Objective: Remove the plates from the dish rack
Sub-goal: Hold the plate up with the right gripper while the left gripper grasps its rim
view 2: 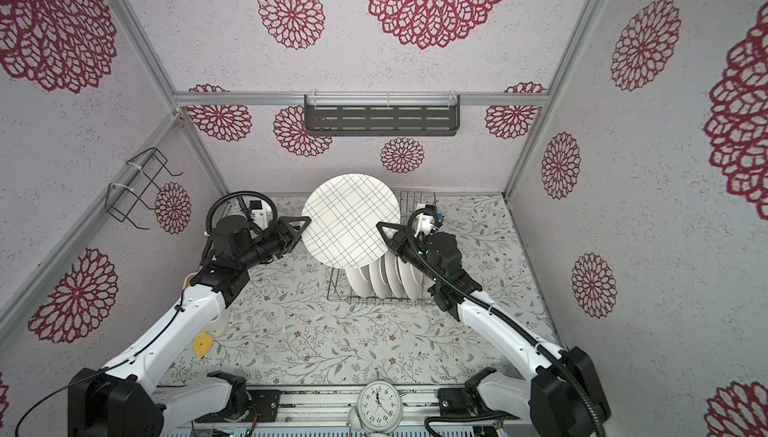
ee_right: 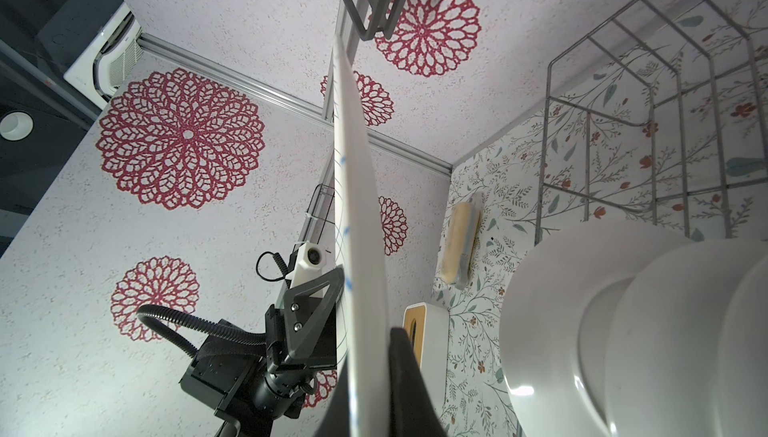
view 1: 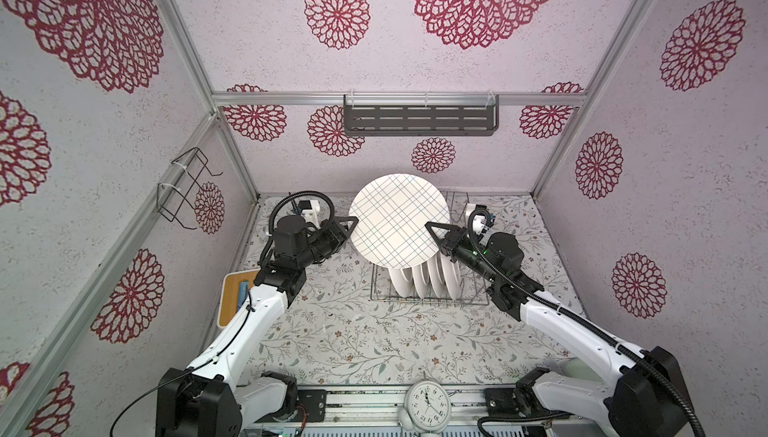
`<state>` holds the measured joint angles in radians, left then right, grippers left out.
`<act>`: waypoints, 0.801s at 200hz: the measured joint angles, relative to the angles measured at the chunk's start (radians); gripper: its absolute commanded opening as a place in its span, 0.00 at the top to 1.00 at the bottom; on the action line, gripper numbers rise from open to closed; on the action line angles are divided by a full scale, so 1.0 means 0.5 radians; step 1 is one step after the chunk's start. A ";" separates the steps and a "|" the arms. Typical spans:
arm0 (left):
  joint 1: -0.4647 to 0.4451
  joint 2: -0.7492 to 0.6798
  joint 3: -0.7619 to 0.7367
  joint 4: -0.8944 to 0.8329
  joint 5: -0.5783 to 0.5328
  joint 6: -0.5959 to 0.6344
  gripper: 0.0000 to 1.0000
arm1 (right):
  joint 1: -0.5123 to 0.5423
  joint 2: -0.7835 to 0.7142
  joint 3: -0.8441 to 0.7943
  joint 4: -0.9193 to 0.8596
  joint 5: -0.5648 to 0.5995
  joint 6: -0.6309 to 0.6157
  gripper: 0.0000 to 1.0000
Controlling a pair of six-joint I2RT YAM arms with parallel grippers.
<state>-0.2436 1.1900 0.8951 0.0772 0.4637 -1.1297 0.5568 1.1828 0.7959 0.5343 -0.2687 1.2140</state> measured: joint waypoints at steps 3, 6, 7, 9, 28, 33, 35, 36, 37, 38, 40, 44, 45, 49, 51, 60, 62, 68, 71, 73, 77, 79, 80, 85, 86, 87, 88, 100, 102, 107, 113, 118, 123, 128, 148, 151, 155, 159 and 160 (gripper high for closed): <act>0.000 0.000 0.000 0.002 0.002 -0.002 0.62 | 0.000 0.003 0.000 0.005 -0.003 0.003 1.00; 0.000 0.000 0.000 0.002 0.005 -0.003 0.62 | 0.000 0.006 0.000 0.008 -0.006 0.004 1.00; 0.000 0.000 0.000 0.002 0.006 -0.002 0.63 | 0.000 0.007 0.000 0.008 -0.007 0.005 1.00; 0.000 0.000 0.000 0.005 0.008 -0.002 0.63 | 0.000 0.008 0.000 0.011 -0.009 0.005 1.00; 0.000 0.000 0.000 0.018 0.024 -0.001 0.66 | -0.004 0.025 0.000 0.029 -0.032 0.018 1.00; 0.000 0.000 0.000 0.018 0.027 0.000 0.67 | -0.004 0.028 0.000 0.030 -0.038 0.019 1.00; 0.000 0.000 0.000 0.020 0.029 -0.002 0.67 | -0.004 0.029 0.000 0.030 -0.040 0.019 1.00; 0.000 0.000 0.000 0.020 0.029 -0.002 0.68 | -0.005 0.029 0.000 0.030 -0.041 0.019 1.00; 0.000 0.000 0.000 0.021 0.029 -0.001 0.68 | -0.005 0.031 0.000 0.030 -0.043 0.020 1.00; 0.000 0.000 0.000 0.021 0.029 -0.003 0.68 | -0.005 0.031 0.000 0.030 -0.044 0.020 1.00; 0.000 0.000 0.000 0.021 0.030 -0.001 0.69 | -0.005 0.033 0.000 0.030 -0.048 0.020 1.00; 0.000 0.000 0.000 0.022 0.033 -0.002 0.70 | -0.006 0.036 0.000 0.030 -0.054 0.020 1.00; 0.000 0.000 0.000 0.022 0.033 -0.003 0.70 | -0.006 0.037 0.001 0.030 -0.056 0.021 1.00; 0.000 0.000 0.000 0.023 0.035 -0.001 0.71 | -0.007 0.039 0.001 0.031 -0.061 0.020 1.00; 0.000 0.000 0.000 0.023 0.035 -0.004 0.71 | -0.008 0.041 0.001 0.031 -0.065 0.021 1.00; 0.000 0.000 0.000 0.029 0.039 -0.005 0.73 | -0.008 0.051 0.003 0.031 -0.086 0.021 1.00; -0.001 0.000 0.000 0.030 0.041 -0.002 0.74 | -0.009 0.054 0.005 0.030 -0.092 0.021 1.00; -0.001 0.000 0.000 0.031 0.043 -0.006 0.76 | -0.009 0.063 0.009 0.031 -0.105 0.022 1.00; -0.001 0.000 0.000 0.034 0.044 -0.012 0.76 | -0.009 0.068 0.011 0.033 -0.109 0.022 1.00; -0.001 0.000 0.000 0.034 0.045 -0.014 0.77 | -0.009 0.070 0.013 0.033 -0.113 0.023 1.00; -0.002 0.000 0.000 0.040 0.047 -0.016 0.78 | -0.009 0.076 0.015 0.034 -0.120 0.024 1.00; -0.002 0.000 -0.001 0.041 0.047 -0.021 0.79 | -0.009 0.079 0.016 0.034 -0.124 0.026 1.00; -0.002 0.000 0.000 0.042 0.047 -0.019 0.79 | -0.009 0.079 0.017 0.034 -0.126 0.026 1.00; -0.002 0.001 -0.001 0.050 0.050 -0.027 0.81 | -0.009 0.084 0.020 0.034 -0.134 0.028 1.00; -0.002 0.001 -0.001 0.051 0.051 -0.027 0.81 | -0.009 0.085 0.020 0.034 -0.136 0.029 1.00; -0.002 0.001 -0.001 0.053 0.051 -0.026 0.81 | -0.009 0.086 0.021 0.034 -0.137 0.031 1.00; -0.002 0.001 -0.001 0.055 0.052 -0.024 0.82 | -0.009 0.087 0.021 0.034 -0.139 0.032 1.00; -0.002 0.002 -0.001 0.073 0.053 -0.040 0.86 | -0.011 0.094 0.023 0.047 -0.148 0.042 1.00; -0.001 0.002 -0.001 0.079 0.054 -0.037 0.87 | -0.012 0.094 0.024 0.045 -0.149 0.050 1.00; -0.001 0.003 -0.001 0.092 0.060 -0.046 0.88 | -0.015 0.094 0.024 0.043 -0.153 0.061 1.00; -0.001 0.003 -0.001 0.117 0.067 -0.054 0.90 | -0.019 0.095 0.024 0.043 -0.162 0.075 1.00; -0.001 0.003 -0.001 0.136 0.072 -0.064 0.92 | -0.024 0.097 0.024 0.046 -0.170 0.087 1.00; -0.001 0.003 -0.001 0.153 0.079 -0.072 0.93 | -0.029 0.099 0.024 0.049 -0.177 0.100 1.00; -0.001 0.003 -0.001 0.168 0.083 -0.080 0.94 | -0.034 0.101 0.024 0.050 -0.183 0.114 1.00; 0.000 0.003 -0.001 0.195 0.092 -0.107 1.00 | -0.040 0.103 0.024 0.063 -0.197 0.143 0.95; 0.000 0.003 -0.001 0.196 0.092 -0.108 1.00 | -0.040 0.102 0.024 0.063 -0.198 0.143 0.92; 0.000 0.003 -0.001 0.199 0.092 -0.111 1.00 | -0.041 0.103 0.024 0.066 -0.198 0.145 0.86; 0.000 0.003 -0.001 0.202 0.092 -0.115 1.00 | -0.043 0.103 0.024 0.066 -0.201 0.147 0.81; 0.000 0.003 -0.001 0.204 0.092 -0.116 1.00 | -0.043 0.102 0.024 0.066 -0.202 0.146 0.80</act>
<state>-0.2436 1.1915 0.8948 0.1791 0.5098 -1.1877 0.5350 1.2339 0.8078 0.5674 -0.3698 1.2873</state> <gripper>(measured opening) 0.088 0.115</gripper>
